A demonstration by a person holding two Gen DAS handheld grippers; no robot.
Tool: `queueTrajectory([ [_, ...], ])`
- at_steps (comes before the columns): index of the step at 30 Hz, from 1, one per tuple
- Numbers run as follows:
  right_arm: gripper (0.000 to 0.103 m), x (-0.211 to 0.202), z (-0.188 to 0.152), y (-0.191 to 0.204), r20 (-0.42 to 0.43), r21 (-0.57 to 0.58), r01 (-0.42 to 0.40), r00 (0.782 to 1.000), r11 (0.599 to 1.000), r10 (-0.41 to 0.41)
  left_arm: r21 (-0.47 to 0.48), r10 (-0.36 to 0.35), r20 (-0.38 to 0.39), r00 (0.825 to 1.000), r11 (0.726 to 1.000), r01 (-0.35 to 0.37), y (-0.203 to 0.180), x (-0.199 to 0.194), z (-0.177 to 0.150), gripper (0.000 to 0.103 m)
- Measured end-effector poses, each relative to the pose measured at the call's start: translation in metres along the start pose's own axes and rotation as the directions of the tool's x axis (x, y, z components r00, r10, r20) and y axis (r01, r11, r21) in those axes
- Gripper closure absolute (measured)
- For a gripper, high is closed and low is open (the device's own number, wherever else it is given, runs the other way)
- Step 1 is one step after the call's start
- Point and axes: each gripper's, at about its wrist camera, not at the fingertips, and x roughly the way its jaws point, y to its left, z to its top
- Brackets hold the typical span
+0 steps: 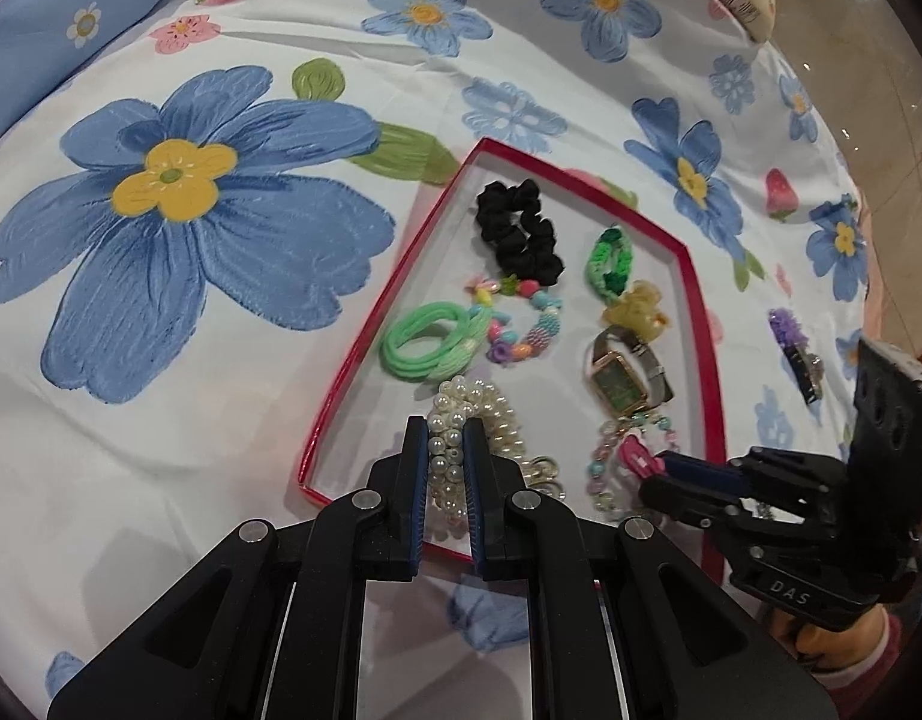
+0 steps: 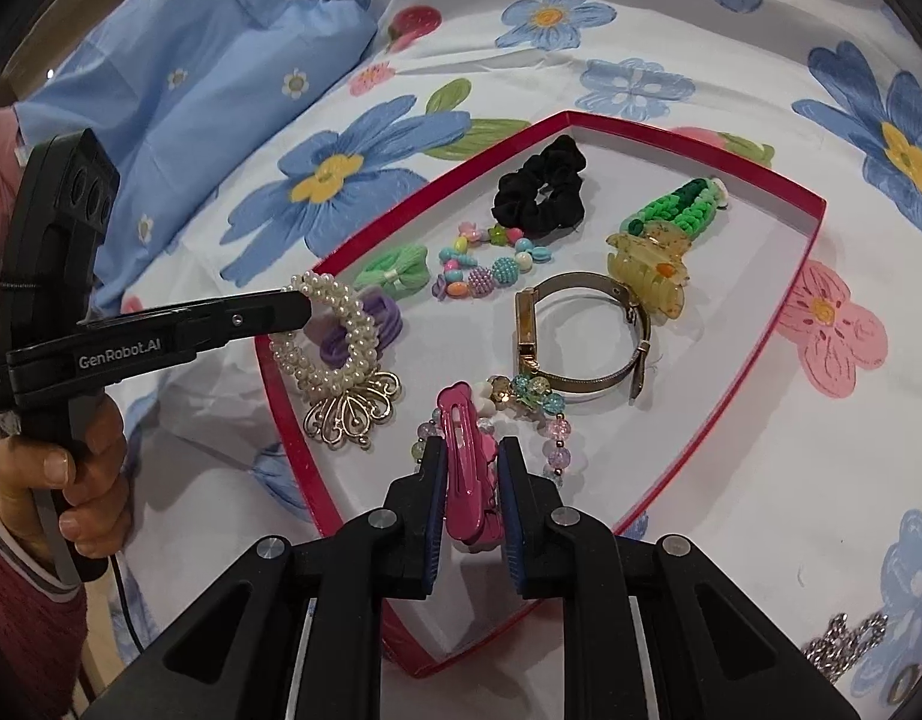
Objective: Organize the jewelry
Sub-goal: 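Carry the pearl necklace and pink hair clip in both tools into the tray, then open the left tool to release the necklace while the right tool releases the clip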
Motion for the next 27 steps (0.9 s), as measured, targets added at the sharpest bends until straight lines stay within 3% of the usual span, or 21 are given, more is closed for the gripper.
queueTrajectory([
  [16, 0.085, 0.0098, 0.0039, 0.0046, -0.043, -0.042, 0.011, 0.999, 0.999, -0.013, 0.008, 0.026, -0.022, 0.999, 1.000, -0.025, -0.0001, 0.0060, -0.0009, 0.093],
  [27, 0.084, 0.0071, 0.0035, 0.0010, -0.029, -0.007, -0.021, 0.999, 1.000, 0.021, 0.001, 0.038, -0.021, 0.999, 0.999, -0.038, 0.0010, 0.0039, -0.0005, 0.078],
])
